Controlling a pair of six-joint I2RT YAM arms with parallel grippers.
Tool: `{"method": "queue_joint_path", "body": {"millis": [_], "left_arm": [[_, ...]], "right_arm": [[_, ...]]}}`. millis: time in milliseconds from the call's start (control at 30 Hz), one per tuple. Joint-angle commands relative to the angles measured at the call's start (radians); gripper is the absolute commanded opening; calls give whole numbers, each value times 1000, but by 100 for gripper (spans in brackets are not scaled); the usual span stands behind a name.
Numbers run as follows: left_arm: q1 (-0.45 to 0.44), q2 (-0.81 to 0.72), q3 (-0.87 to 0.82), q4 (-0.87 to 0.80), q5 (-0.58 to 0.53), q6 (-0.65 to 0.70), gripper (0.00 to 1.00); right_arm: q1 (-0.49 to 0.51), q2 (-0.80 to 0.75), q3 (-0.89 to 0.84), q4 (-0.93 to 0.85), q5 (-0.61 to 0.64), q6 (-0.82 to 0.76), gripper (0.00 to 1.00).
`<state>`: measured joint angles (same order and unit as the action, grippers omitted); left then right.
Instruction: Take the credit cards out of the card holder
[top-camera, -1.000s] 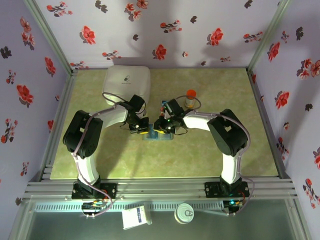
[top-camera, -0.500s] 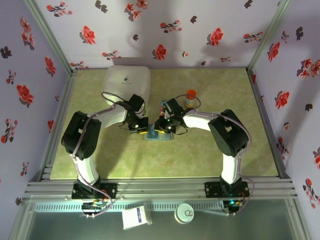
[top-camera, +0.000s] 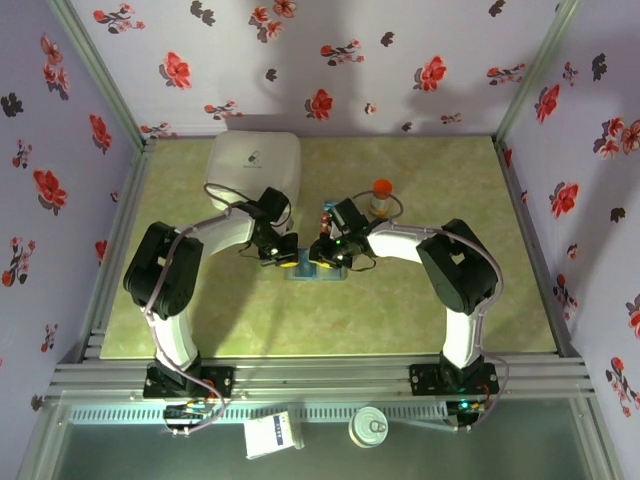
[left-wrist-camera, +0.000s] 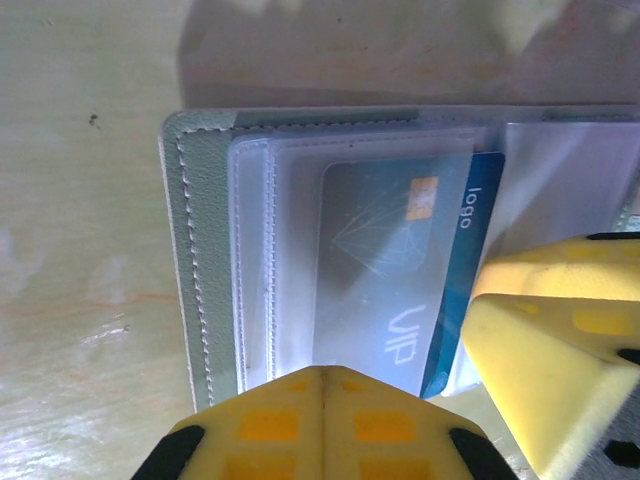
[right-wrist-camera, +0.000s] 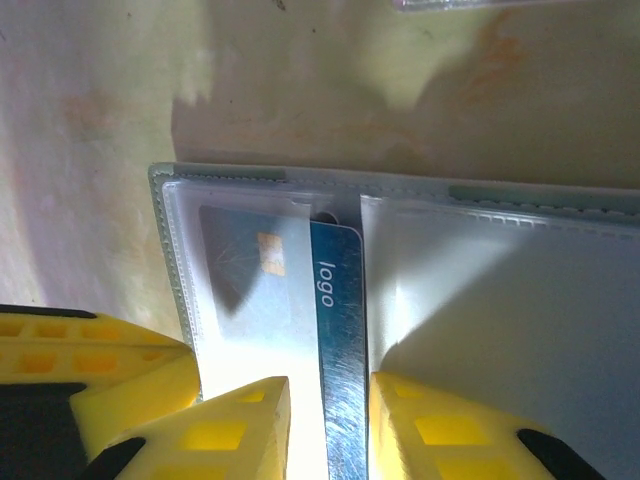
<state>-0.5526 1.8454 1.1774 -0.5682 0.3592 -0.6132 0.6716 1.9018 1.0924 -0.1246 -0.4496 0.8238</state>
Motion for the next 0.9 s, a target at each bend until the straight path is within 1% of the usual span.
{"method": "queue_joint_path", "body": {"millis": [0,433,667,867], "left_arm": [[-5,27,8,-6,9,17,0],[-3,49,-7,-12,-10,19,0],[-4,46,-9,-14,-14,17,0],[-3,43,-9,-12,-16,16,0]], "right_arm": [[-9,-2,-18,42,-22,27,27],[-15,29,-27,76,-52,39,27],[-15,27,-20,60,-59,20,28],[-15,18,-43,156,-108,59,27]]}}
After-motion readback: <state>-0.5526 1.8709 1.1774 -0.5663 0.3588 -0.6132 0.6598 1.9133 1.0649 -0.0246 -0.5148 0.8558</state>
